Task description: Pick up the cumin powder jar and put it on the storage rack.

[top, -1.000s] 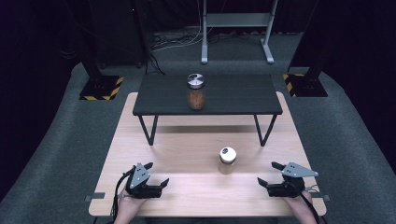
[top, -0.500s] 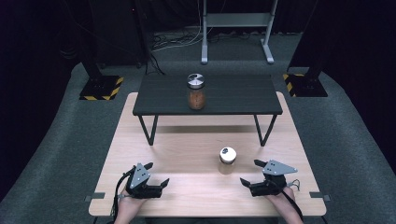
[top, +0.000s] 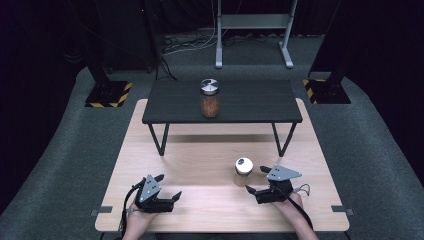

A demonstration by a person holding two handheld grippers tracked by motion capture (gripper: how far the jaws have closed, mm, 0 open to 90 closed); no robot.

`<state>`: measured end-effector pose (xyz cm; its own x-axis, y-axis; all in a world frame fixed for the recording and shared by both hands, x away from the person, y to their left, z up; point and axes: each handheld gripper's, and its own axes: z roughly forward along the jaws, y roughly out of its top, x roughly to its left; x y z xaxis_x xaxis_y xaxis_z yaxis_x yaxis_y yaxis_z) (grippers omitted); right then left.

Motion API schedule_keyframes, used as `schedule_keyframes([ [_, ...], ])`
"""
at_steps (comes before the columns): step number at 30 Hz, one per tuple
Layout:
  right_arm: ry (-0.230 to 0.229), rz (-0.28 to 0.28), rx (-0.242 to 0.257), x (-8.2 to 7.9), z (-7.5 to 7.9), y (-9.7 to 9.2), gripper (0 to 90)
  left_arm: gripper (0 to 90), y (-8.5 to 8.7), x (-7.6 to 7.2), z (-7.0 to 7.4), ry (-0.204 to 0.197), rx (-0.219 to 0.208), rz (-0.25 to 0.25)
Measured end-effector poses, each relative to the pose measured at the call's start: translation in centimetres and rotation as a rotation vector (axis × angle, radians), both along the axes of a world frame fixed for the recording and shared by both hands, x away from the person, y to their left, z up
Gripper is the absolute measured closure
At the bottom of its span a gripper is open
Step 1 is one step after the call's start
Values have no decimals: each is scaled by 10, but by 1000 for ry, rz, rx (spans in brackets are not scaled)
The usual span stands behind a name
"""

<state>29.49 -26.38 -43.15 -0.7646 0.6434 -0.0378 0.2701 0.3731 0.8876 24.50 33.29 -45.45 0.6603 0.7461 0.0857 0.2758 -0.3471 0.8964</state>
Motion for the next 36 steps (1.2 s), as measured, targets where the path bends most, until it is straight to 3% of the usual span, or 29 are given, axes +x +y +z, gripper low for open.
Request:
schedule_keyframes([
  [15, 12, 5, -25, 19, -2, 26, 136, 102, 1, 0, 0, 1, -2, -2],
  [23, -7, -5, -52, 22, -4, 40, 276, 102, 0, 0, 0, 2, -1, -2],
  [36, 30, 0, -31, 27, 1, 34, 300, 102, 0, 1, 0, 2, -1, -3],
])
